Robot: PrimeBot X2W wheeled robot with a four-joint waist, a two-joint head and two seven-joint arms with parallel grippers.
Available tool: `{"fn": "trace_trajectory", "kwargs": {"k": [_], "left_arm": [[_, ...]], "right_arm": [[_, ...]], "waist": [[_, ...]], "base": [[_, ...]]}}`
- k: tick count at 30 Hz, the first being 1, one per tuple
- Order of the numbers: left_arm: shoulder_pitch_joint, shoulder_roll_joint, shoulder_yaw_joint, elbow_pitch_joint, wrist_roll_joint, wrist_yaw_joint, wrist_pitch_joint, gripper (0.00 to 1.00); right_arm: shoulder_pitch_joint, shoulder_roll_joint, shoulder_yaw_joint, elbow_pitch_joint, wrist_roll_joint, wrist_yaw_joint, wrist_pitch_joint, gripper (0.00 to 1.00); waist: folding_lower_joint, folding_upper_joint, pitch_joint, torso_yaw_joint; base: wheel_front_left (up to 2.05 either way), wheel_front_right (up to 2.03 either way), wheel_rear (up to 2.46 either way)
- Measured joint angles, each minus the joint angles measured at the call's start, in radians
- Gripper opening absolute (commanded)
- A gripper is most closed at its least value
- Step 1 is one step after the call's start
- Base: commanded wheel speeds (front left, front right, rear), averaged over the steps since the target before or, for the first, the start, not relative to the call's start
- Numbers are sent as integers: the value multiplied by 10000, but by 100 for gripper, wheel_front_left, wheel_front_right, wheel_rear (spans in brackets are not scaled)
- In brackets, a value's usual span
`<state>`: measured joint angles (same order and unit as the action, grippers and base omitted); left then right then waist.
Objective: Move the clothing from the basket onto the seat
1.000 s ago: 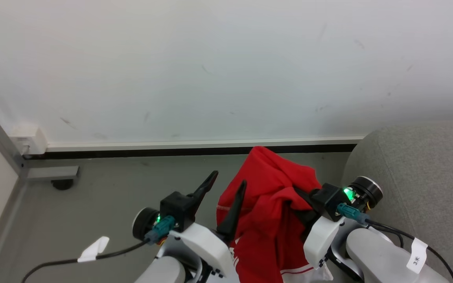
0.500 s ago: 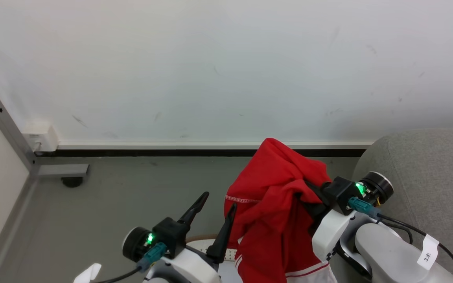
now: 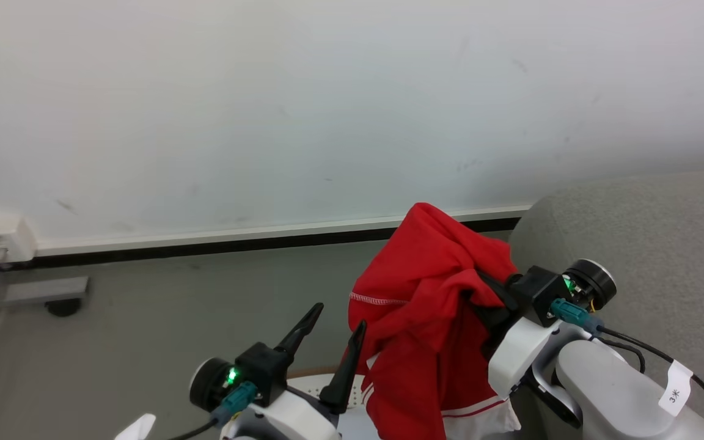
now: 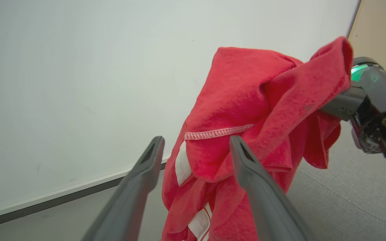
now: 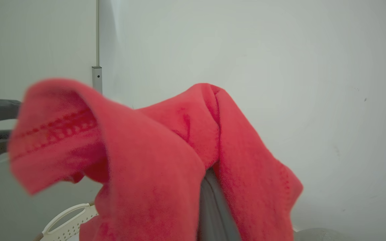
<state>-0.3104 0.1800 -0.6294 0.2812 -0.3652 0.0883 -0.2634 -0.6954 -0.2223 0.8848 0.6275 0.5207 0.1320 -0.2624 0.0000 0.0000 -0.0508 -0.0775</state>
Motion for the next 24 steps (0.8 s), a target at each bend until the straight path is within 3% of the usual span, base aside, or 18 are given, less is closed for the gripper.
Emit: {"fn": "trace_trajectory", "kwargs": {"k": [17, 24], "left_arm": [[97, -278, -182, -439, 0, -67, -8, 100], [31, -504, -479, -648, 19, -100, 17, 100]], "right_arm": [[24, -849, -788, -993, 2, 0, 0, 0], [226, -1459, -1561, -1588, 176, -2, 0, 0]], "waist": [[0, 1, 279, -2948], [0, 1, 618, -3504]], "base": [[0, 0, 0], [0, 0, 0]]}}
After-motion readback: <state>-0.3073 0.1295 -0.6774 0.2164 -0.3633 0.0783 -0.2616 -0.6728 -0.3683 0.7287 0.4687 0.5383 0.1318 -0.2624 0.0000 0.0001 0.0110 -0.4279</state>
